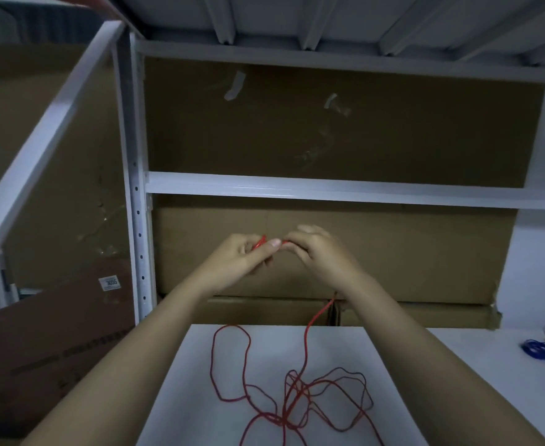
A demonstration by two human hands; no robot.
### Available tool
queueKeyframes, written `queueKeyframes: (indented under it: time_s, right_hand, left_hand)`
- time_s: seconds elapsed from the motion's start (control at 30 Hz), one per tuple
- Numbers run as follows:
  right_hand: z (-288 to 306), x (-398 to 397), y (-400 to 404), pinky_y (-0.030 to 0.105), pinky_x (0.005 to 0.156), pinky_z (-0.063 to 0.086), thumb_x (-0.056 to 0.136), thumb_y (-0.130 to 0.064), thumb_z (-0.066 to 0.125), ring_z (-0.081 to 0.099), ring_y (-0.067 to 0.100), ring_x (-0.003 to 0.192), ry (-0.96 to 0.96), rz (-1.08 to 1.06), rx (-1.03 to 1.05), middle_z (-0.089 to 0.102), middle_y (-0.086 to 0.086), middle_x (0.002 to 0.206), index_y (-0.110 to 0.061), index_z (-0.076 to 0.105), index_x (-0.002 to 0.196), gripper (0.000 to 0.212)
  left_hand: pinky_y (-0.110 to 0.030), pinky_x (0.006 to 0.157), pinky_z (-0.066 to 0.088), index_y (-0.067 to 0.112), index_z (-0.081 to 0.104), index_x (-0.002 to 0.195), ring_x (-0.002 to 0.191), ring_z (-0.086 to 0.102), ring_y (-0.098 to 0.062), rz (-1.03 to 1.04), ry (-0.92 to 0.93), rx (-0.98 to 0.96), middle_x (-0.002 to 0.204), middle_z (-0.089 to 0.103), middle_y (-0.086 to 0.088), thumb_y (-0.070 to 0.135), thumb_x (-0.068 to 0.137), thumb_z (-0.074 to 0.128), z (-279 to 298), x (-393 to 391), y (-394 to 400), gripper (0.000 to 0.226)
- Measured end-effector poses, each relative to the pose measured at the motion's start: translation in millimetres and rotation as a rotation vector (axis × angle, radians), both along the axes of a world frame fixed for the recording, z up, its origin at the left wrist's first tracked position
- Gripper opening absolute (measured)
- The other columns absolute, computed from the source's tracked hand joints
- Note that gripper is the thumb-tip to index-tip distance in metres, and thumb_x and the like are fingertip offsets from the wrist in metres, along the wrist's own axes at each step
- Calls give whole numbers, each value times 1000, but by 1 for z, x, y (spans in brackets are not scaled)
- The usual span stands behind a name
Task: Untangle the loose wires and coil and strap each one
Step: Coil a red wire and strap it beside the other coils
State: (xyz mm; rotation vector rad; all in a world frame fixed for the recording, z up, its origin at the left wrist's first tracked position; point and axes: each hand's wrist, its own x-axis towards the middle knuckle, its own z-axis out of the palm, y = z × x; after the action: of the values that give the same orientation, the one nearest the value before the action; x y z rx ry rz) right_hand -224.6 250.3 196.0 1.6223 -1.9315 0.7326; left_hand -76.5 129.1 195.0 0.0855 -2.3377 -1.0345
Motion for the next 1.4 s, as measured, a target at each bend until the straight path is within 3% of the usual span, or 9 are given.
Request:
queueKeyframes:
  time_s: [0.13,0.33,0.5,0.77,0.83,0.97,1.17,1.27,1.4]
  right_hand:
    - [-10,-2,-13,26,69,27,96,-31,54,41,12,84,-37,-27,-192,48,-8,81,-16,70,103,23]
    - [-30,-8,-20,21,72,27,96,-28,54,39,14,92,-243,-136,-223,43,-6,88,-14,68,117,29]
    - [-24,-8,-21,33,82,34,95,-39,52,41,26,106,162,-371,10,49,7,110,-14,67,115,36]
    - [-23,-13,-11,21,67,54,83,-13,72,63,8,69,-858,71,-471,67,-10,72,-16,72,88,6]
    - [-28,-18,-9,13,68,50,90,-12,64,64,2,75,-822,29,-378,72,-11,83,-9,74,102,16]
    - [-41,-26,-13,28,73,45,99,-14,47,61,24,93,-558,-329,29,66,11,100,-6,69,103,24]
    - [-49,-1,-18,30,59,55,101,-24,44,63,12,58,-1338,154,-532,68,2,71,-16,62,96,21]
    - [-53,8,-13,31,56,55,94,-13,59,60,13,54,-1300,198,-538,62,5,69,-18,57,92,5]
    - [-60,12,-9,32,66,55,90,-3,60,61,16,65,-1158,62,-473,60,6,77,-21,54,89,19]
  left_hand:
    - [-20,45,24,10,57,76,43,32,-7,-78,118,213,49,41,3,20,98,51,11,1,1,25]
    - [-20,46,22,8,54,83,41,29,-6,38,373,527,51,34,1,19,102,40,17,-10,-7,26]
    - [-18,45,21,10,54,83,40,28,-3,39,439,565,47,35,6,20,103,39,20,-30,-2,26]
    - [-16,42,21,11,54,81,39,26,-3,36,532,518,44,35,11,23,103,39,36,-51,-11,29]
    - [-18,42,20,12,54,81,39,26,-3,65,526,543,43,35,11,22,103,39,35,-58,-11,29]
    - [-19,44,19,13,53,80,39,25,-3,104,531,591,44,34,11,22,104,38,29,-69,-10,30]
    - [-17,42,23,16,54,78,40,29,-1,138,485,489,48,37,9,25,103,40,22,-77,-14,30]
    - [-17,44,26,17,54,79,41,31,-1,184,487,467,54,38,5,26,103,40,21,-75,-17,30]
    - [-19,47,27,18,56,83,44,33,-2,206,470,462,56,39,6,30,103,40,18,-69,-16,28]
